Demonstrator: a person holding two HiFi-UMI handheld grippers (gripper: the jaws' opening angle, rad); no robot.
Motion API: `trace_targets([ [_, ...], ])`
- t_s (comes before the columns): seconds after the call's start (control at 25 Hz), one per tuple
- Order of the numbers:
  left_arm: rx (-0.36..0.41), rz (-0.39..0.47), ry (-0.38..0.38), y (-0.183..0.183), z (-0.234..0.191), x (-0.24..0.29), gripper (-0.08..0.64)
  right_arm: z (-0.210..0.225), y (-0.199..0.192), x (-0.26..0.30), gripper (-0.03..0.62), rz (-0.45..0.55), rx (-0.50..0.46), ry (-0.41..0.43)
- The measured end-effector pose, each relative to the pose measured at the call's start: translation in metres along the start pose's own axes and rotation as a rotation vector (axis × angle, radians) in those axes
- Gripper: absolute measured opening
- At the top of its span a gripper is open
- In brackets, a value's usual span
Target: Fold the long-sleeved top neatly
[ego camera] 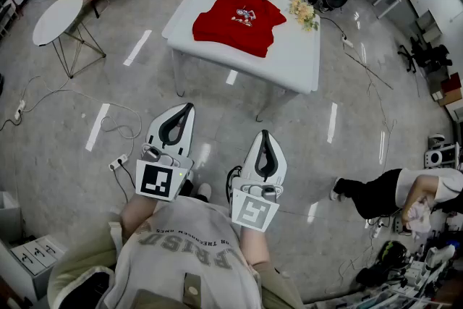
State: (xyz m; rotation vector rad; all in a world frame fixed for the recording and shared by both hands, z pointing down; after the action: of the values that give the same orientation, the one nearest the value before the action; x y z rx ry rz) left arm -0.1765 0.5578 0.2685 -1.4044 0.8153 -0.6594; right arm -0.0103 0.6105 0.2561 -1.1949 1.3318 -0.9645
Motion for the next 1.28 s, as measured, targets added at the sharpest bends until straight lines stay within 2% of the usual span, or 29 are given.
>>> trace_targets([
  [0.56,-0.001,-0.02,-0.023,-0.006,-0.013,0.017,0.011,-0.007,-0.006,0.019,0.0,-0.022,-0.016,-0.001],
  [0.76,0.015,-0.043,-0.035,-0.014,-0.037,0.032,0.012,-0.017,-0.017,0.04,0.0,-0.043,-0.014,-0.006],
  [0.96,0.037,-0.081,-0.043,-0.021,-0.071,0.048,0.014,-0.018,-0.041,0.059,0.002,-0.091,0.045,0.036],
  [1.0,0.038,-0.091,-0.048,-0.023,-0.077,0.05,0.015,-0.019,-0.045,0.063,0.016,-0.107,0.057,0.049],
  [1.04,0.038,-0.102,-0.053,-0.025,-0.084,0.052,0.017,-0.019,-0.05,0.067,0.102,-0.125,0.07,0.06],
  [1.08,0.038,-0.115,-0.058,-0.027,-0.092,0.055,0.03,-0.019,-0.054,0.071,0.157,-0.143,0.077,0.066],
  [1.12,0.038,-0.129,-0.061,-0.03,-0.099,0.057,0.08,-0.018,-0.057,0.074,0.227,-0.157,0.077,0.068],
  [1.16,0.037,-0.143,-0.063,-0.033,-0.107,0.059,0.133,-0.017,-0.06,0.077,0.27,-0.169,0.07,0.067],
  [1.28,0.037,-0.204,-0.056,-0.049,-0.13,0.064,0.228,-0.009,-0.069,0.084,0.272,-0.198,0.043,0.05],
])
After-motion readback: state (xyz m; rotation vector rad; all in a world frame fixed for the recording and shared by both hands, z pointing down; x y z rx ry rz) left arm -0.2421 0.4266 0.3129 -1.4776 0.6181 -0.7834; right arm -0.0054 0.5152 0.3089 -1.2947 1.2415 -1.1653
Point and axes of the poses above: the fingertips, and each gripper's own axes: x forward along the fingers, z to its right, y out of its top, the point moved 4 cm from there along -x, backward along the fingers, and after that the axes turned 6 degrees about -y, right-handed, at the moved point
